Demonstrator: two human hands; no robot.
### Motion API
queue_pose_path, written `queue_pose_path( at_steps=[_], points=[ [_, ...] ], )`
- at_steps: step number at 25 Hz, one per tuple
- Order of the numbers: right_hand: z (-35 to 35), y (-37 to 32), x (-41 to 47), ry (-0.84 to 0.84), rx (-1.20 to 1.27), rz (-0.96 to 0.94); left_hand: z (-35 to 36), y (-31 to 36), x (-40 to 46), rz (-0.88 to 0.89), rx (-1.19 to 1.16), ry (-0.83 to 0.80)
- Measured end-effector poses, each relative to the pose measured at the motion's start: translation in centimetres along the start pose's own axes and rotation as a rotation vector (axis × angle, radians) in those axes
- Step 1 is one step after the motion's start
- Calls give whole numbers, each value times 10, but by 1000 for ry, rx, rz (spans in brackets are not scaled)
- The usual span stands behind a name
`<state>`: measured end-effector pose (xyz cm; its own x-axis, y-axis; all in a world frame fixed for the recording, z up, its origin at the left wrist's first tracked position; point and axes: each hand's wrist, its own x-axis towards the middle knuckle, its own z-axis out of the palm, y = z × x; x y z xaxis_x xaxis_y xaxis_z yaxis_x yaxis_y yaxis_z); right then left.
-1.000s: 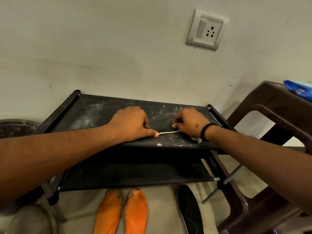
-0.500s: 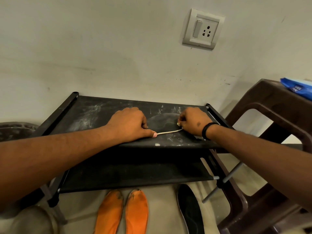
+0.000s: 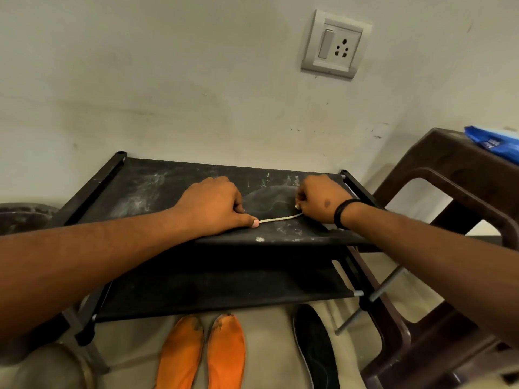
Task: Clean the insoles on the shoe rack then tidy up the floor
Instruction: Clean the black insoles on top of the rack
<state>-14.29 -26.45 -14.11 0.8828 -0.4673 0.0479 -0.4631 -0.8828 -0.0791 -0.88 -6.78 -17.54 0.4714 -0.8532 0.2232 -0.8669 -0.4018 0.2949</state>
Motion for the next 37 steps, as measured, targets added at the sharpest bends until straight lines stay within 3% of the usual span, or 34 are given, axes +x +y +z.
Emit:
queue_pose_path(
  at_steps=[4, 9, 15, 20, 25, 30, 34, 37],
  points=[
    [10, -35, -17, -57, 31, -196, 0, -1, -1, 5, 25, 11],
    [1, 2, 7, -2, -17, 53, 1, 1, 1, 5, 14, 14],
    [14, -35, -12, -79, 68, -149, 0, -1, -1, 8, 12, 7],
    [4, -12, 8, 7, -142, 35, 0, 1, 1, 8, -2, -4],
    [10, -45, -5, -113, 133, -201, 1, -1, 0, 14, 35, -1],
    [8, -22, 13, 0, -183, -13, -1, 3, -1, 19, 39, -1],
    [12, -54, -8, -119, 177, -270, -3, 1, -4, 22, 70, -15],
    [8, -32, 4, -102, 146, -214, -4, 4, -3, 16, 63, -17]
  ],
)
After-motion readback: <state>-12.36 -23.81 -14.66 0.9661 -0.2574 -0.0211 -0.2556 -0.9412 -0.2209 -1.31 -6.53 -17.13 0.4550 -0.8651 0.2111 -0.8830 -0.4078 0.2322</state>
